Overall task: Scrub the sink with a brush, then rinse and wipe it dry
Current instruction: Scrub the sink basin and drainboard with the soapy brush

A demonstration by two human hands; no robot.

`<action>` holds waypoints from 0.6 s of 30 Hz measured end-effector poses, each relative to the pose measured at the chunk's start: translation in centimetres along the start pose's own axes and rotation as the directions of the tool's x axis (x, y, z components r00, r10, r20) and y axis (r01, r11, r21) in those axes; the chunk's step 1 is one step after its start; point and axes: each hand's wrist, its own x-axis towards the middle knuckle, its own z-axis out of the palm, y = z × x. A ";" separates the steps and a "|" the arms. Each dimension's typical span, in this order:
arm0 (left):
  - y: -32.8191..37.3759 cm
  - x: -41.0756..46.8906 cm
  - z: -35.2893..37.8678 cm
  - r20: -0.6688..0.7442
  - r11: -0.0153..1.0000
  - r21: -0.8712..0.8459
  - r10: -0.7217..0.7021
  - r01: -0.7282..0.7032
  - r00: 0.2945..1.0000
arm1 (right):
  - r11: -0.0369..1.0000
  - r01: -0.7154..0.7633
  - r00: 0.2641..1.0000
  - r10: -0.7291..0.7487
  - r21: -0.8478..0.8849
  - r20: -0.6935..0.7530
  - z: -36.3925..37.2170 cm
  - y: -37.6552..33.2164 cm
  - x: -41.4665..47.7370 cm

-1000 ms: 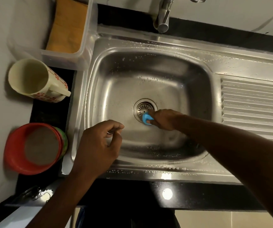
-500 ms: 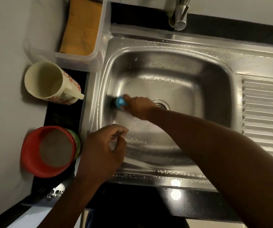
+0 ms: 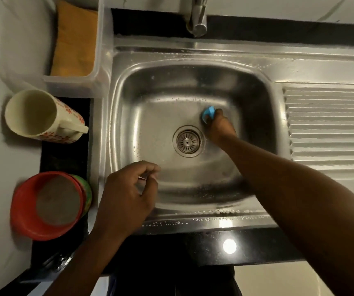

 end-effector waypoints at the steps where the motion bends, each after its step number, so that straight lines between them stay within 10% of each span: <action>1: 0.1 0.1 0.1 0.013 1.000 0.002 0.010 -0.010 1.000 | 1.000 -0.017 1.000 0.017 -0.009 -0.015 -0.3 1.3 -0.2; 10: 0.8 0.8 1.2 0.076 0.997 -0.053 0.067 -0.063 0.995 | 0.819 0.347 0.894 -0.141 -0.458 0.424 -0.7 7.1 -7.3; 15: 1.0 1.2 1.2 0.080 0.995 -0.051 0.087 -0.084 0.993 | 0.404 0.664 0.719 -0.112 -0.630 0.686 -2.5 6.5 -9.8; 18: 0.8 1.4 1.1 0.084 0.995 -0.032 0.098 -0.095 0.992 | 0.303 0.622 0.756 0.006 -0.722 0.654 -4.4 5.6 -10.2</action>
